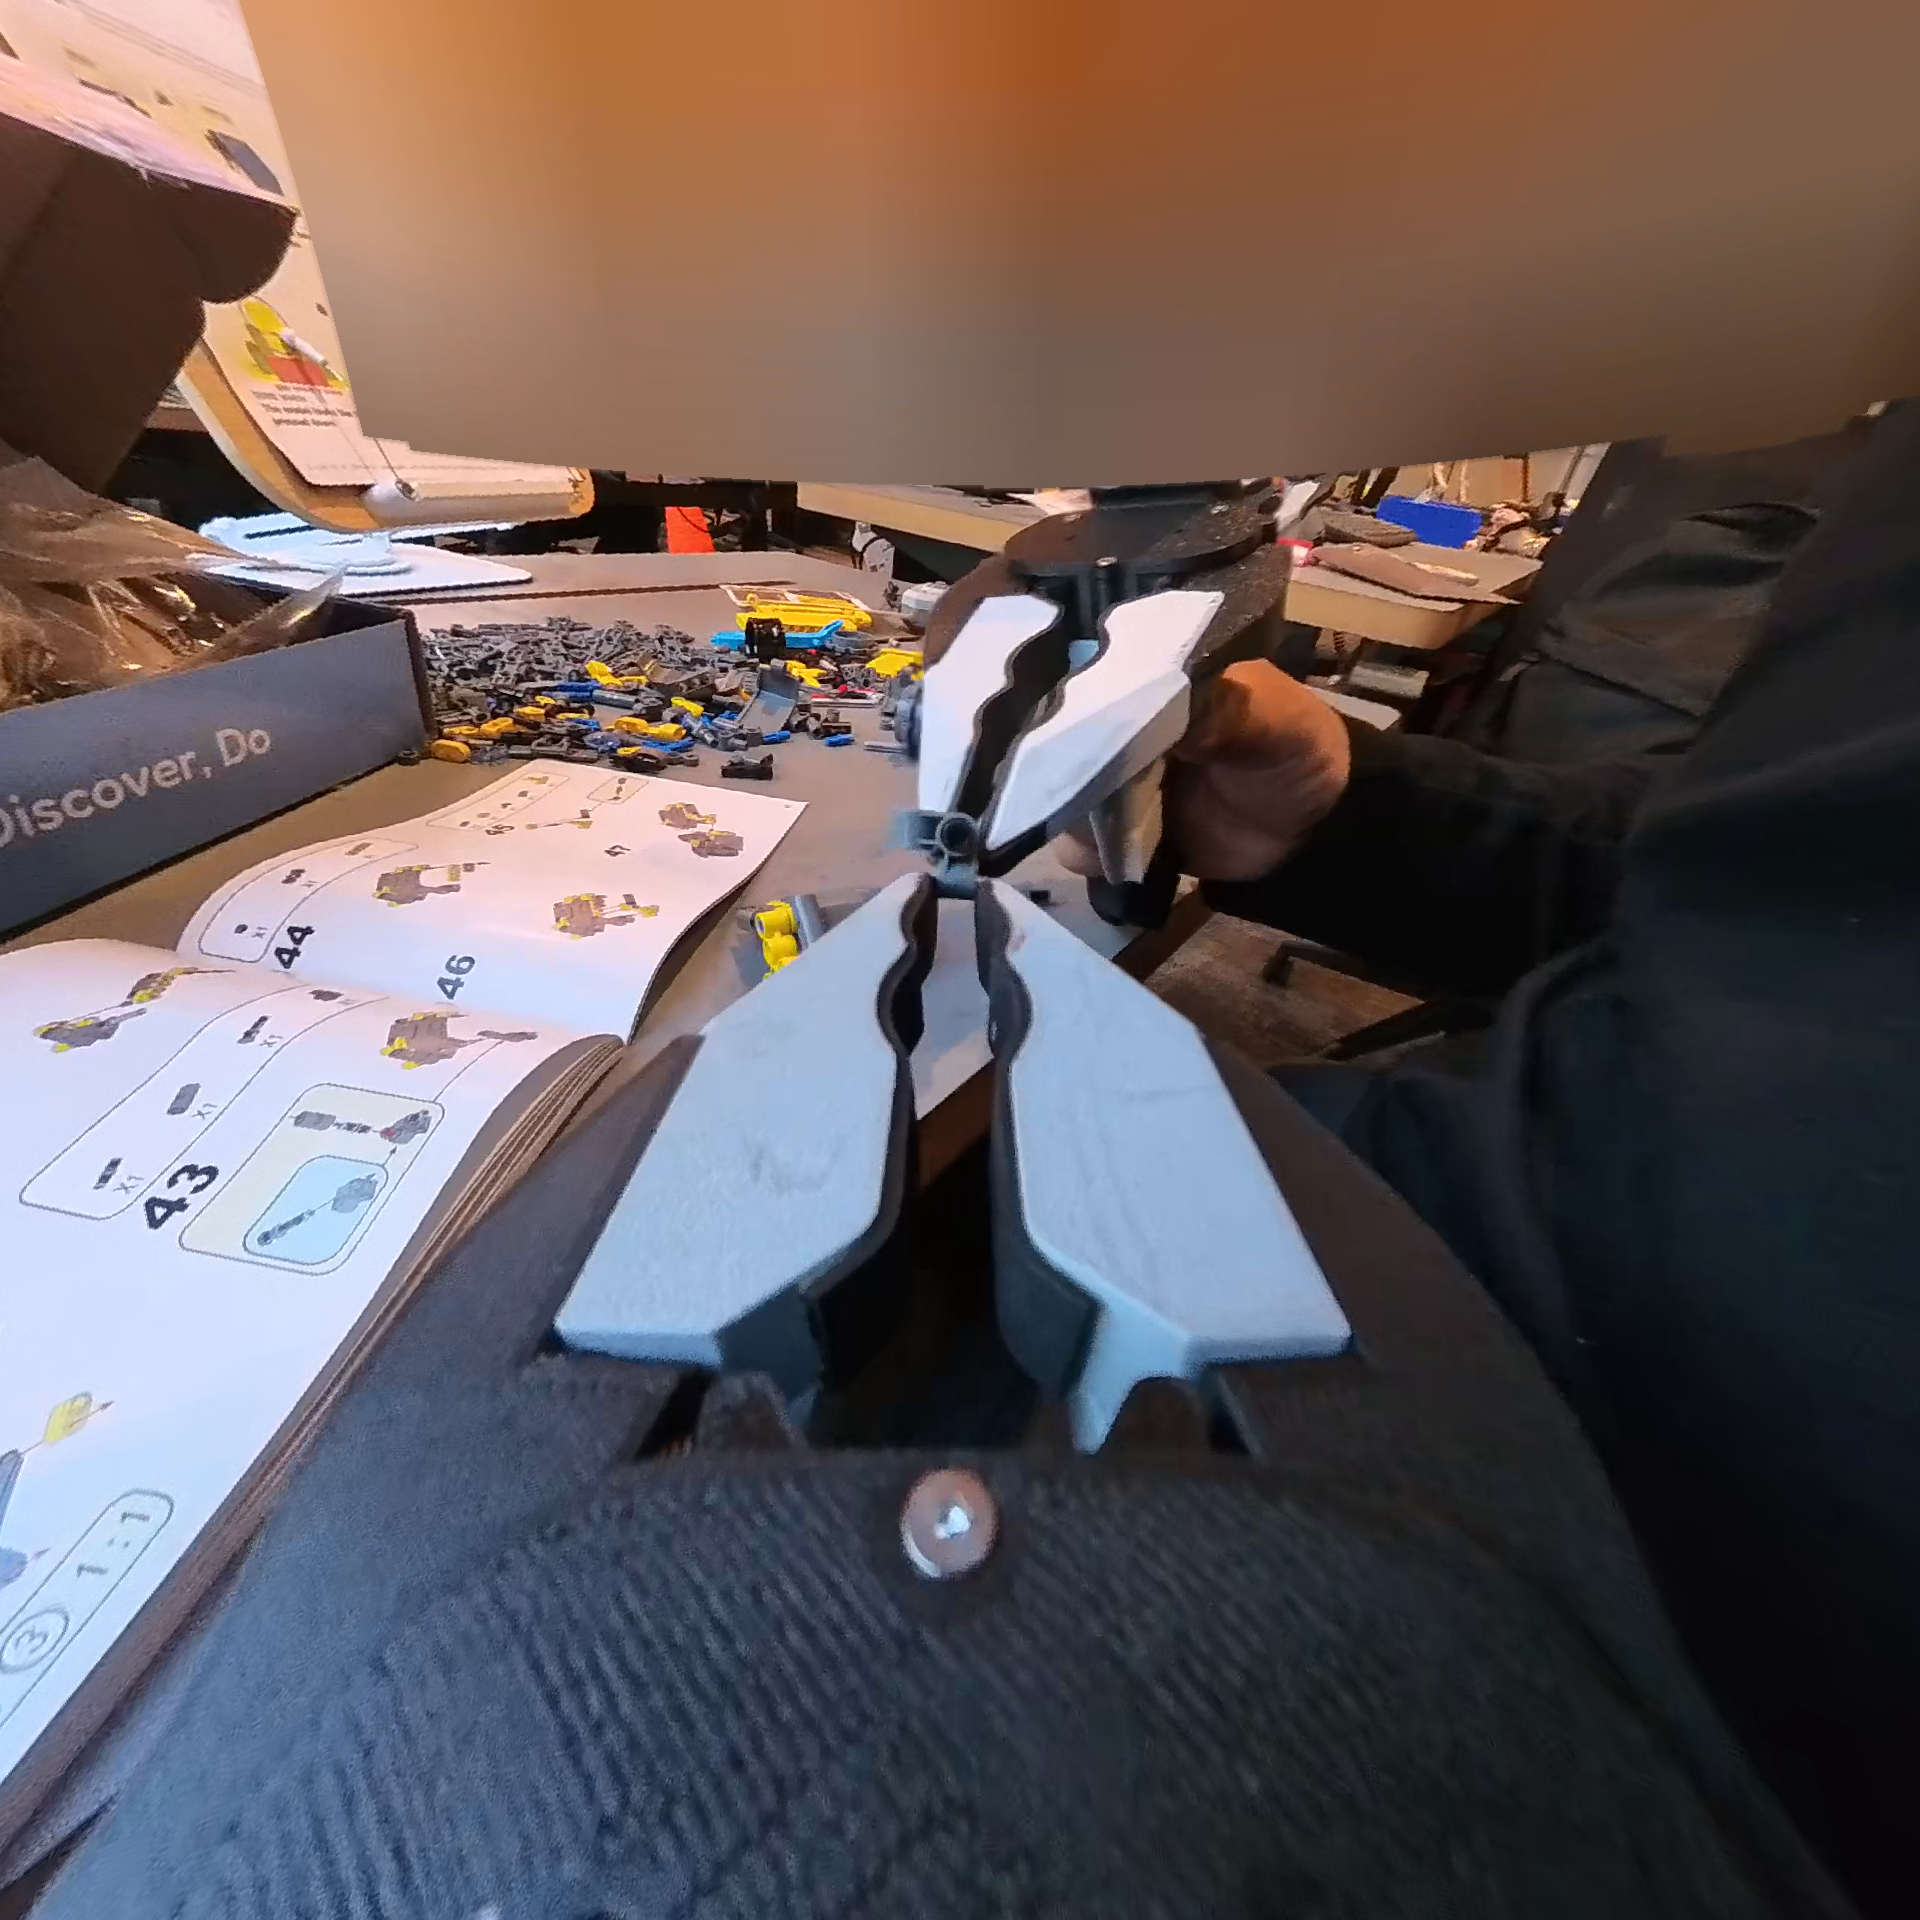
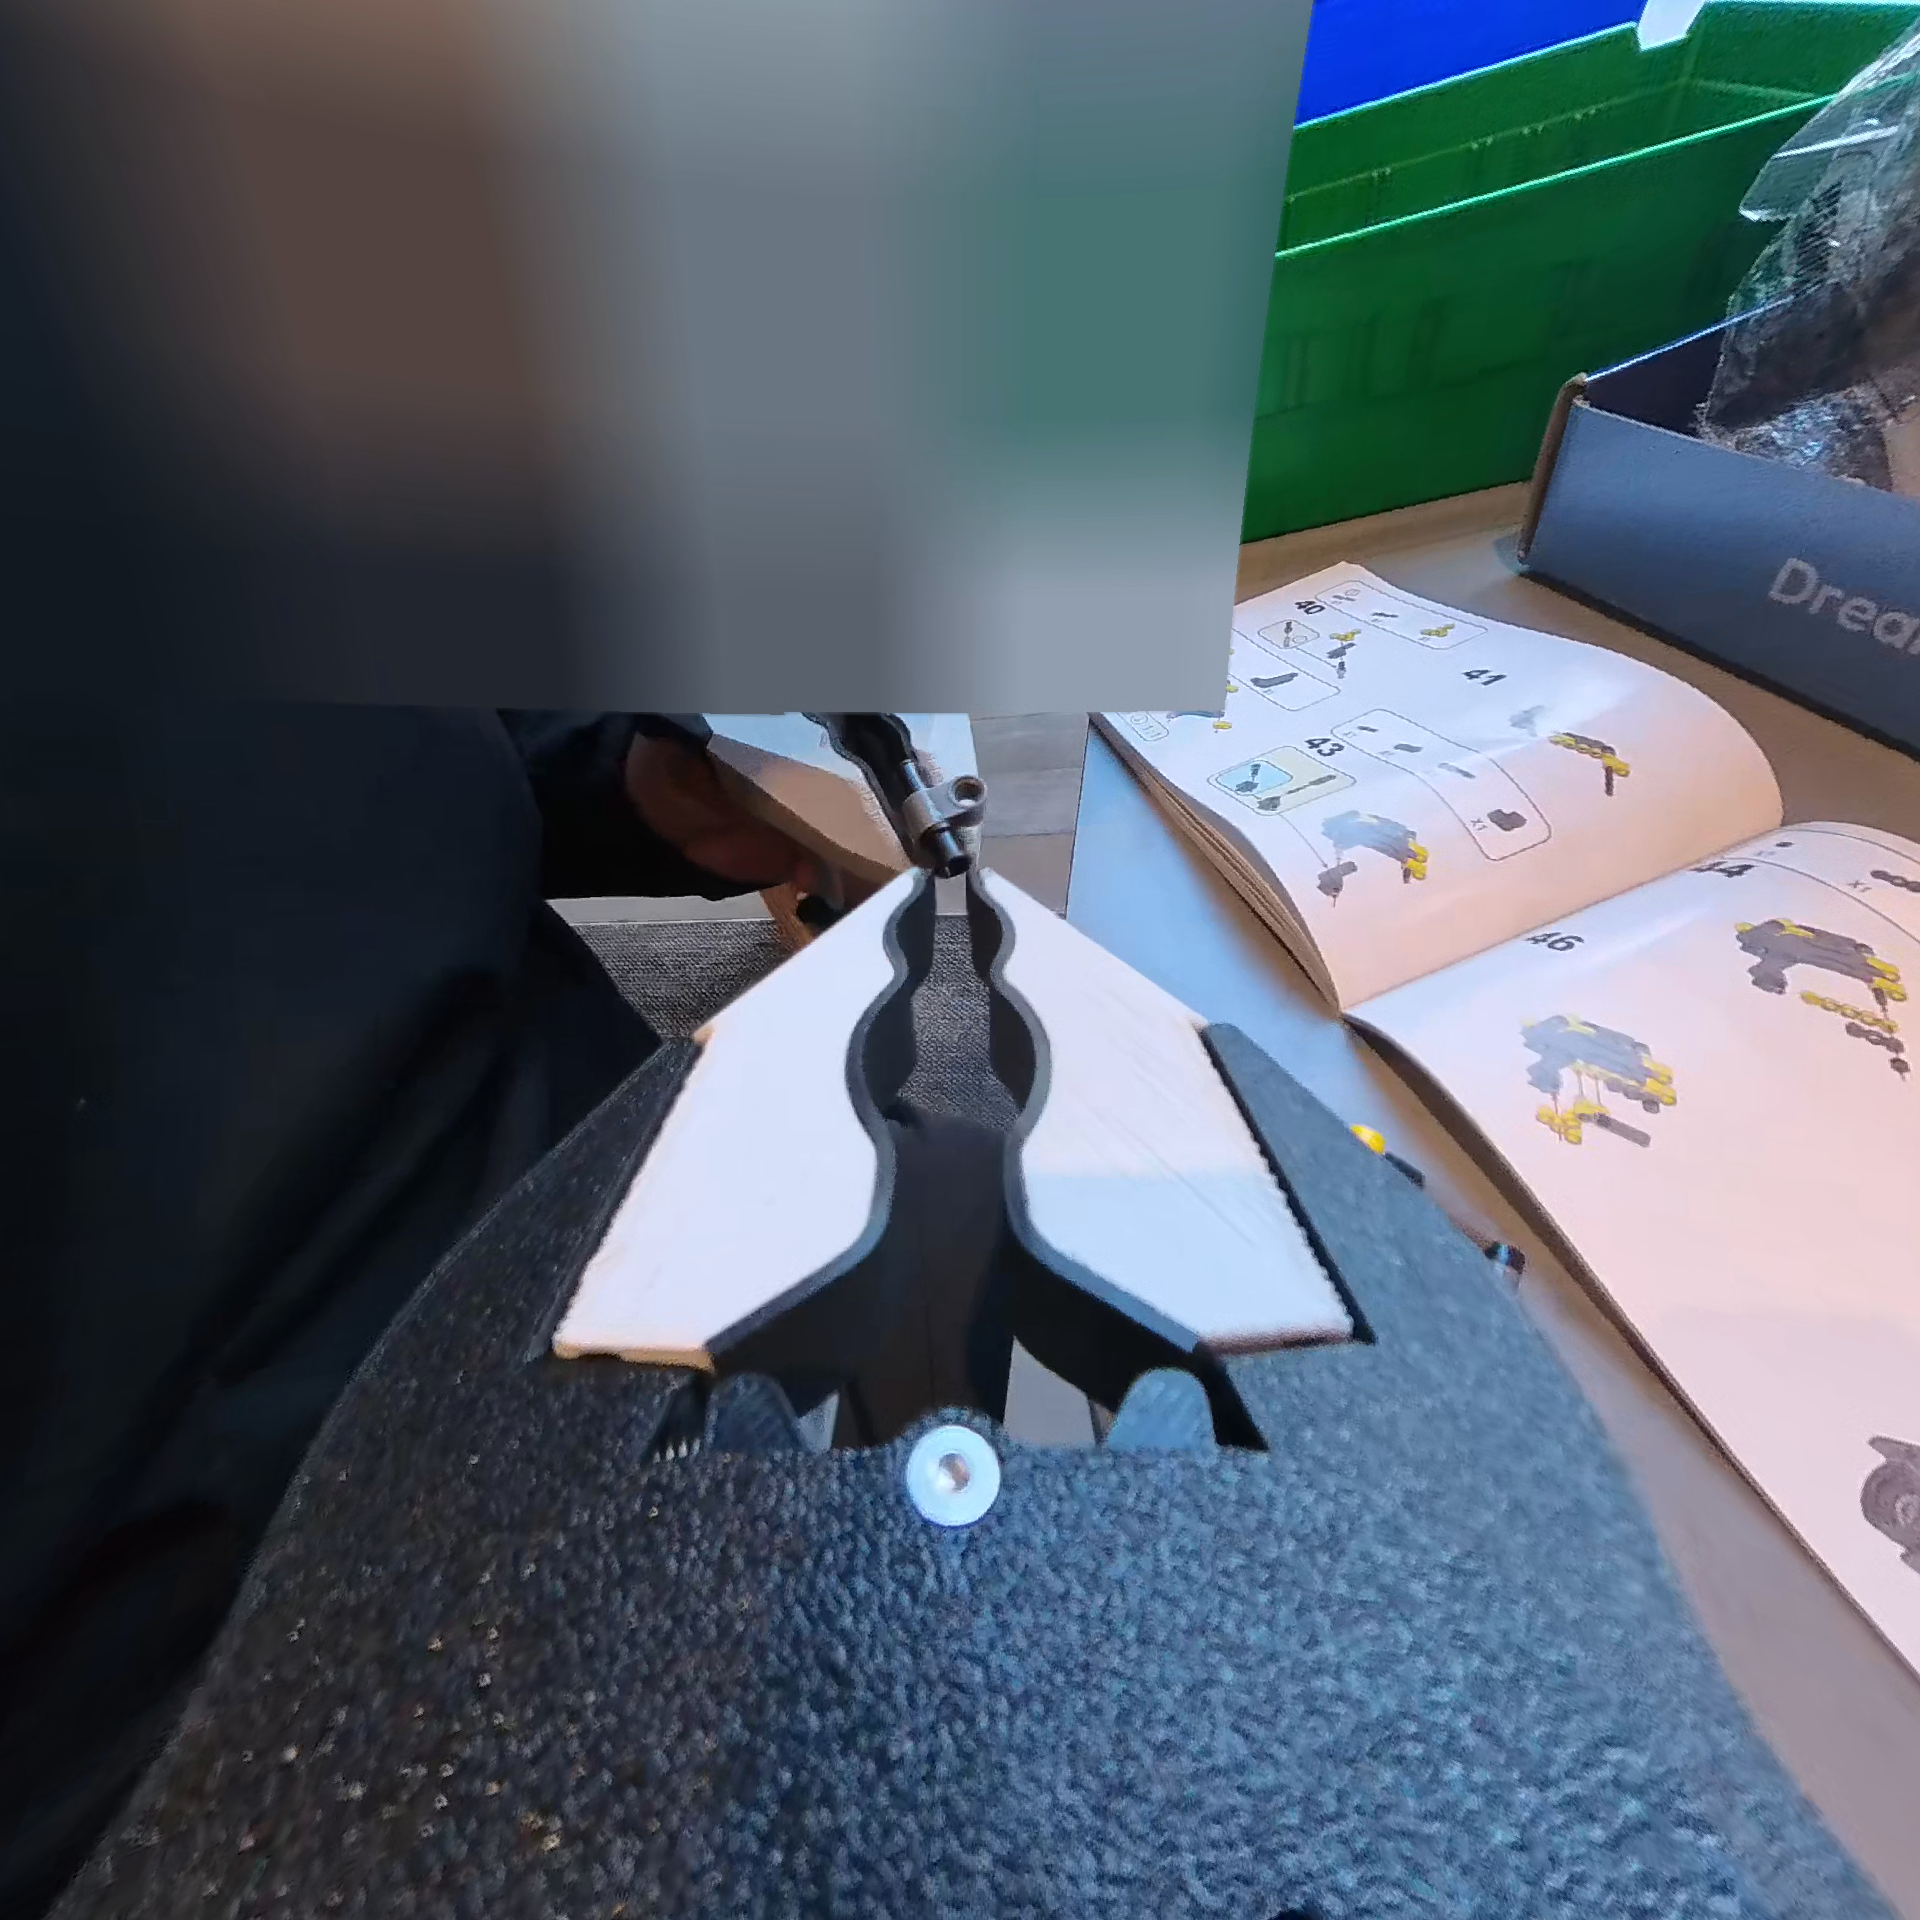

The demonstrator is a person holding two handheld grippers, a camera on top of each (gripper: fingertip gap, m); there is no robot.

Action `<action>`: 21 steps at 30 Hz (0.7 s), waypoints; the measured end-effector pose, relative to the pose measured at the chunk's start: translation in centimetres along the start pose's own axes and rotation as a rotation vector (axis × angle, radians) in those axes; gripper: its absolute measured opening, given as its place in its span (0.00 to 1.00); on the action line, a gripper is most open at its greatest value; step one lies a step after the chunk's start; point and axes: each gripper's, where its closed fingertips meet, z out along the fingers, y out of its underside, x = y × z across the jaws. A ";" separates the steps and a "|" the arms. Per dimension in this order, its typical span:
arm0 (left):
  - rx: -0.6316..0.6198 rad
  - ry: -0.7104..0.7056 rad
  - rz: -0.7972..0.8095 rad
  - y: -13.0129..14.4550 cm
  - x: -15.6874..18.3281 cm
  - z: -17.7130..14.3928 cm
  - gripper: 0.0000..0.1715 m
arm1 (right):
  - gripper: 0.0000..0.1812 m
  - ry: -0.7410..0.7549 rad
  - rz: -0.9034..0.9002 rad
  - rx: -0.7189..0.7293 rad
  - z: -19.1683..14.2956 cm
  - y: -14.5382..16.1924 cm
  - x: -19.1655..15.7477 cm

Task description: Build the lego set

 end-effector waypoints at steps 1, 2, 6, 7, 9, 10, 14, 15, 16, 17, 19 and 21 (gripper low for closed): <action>0.002 0.007 -0.002 0.0 0.1 0.1 0.03 | 0.03 0.003 -0.009 -0.004 -0.1 0.1 -0.1; 0.002 0.016 -0.002 0.0 0.3 0.2 0.03 | 0.02 0.005 -0.019 -0.007 -0.3 0.1 -0.2; 0.005 0.065 0.038 -0.3 1.7 0.4 0.03 | 0.05 -0.021 -0.036 0.021 -1.0 -0.1 -1.3; 0.001 0.087 0.052 -0.3 2.2 0.5 0.03 | 0.07 -0.038 -0.023 0.027 -1.1 0.0 -1.6; -0.003 0.109 0.076 -0.2 3.0 0.6 0.04 | 0.08 -0.076 0.001 0.030 -1.3 0.1 -2.2; -0.001 0.118 0.086 -0.3 3.3 0.6 0.04 | 0.07 -0.094 0.000 0.036 -1.5 0.2 -2.6; -0.007 0.133 0.105 -0.2 3.8 0.8 0.03 | 0.03 -0.076 -0.060 0.031 -1.8 0.3 -3.3; -0.008 0.136 0.104 -0.1 3.9 0.8 0.04 | 0.03 -0.066 -0.073 0.027 -1.8 0.3 -3.4; -0.008 0.140 0.100 -0.1 4.0 0.8 0.03 | 0.03 -0.058 -0.082 0.027 -1.8 0.2 -3.5; -0.009 0.143 0.096 -0.1 4.0 0.8 0.04 | 0.03 -0.052 -0.085 0.025 -1.8 0.2 -3.5; -0.013 0.139 0.092 -0.1 3.9 0.8 0.04 | 0.03 -0.040 -0.078 0.016 -1.8 0.3 -3.4; -0.017 0.133 0.090 0.0 3.7 0.7 0.03 | 0.03 -0.033 -0.066 0.011 -1.7 0.3 -3.3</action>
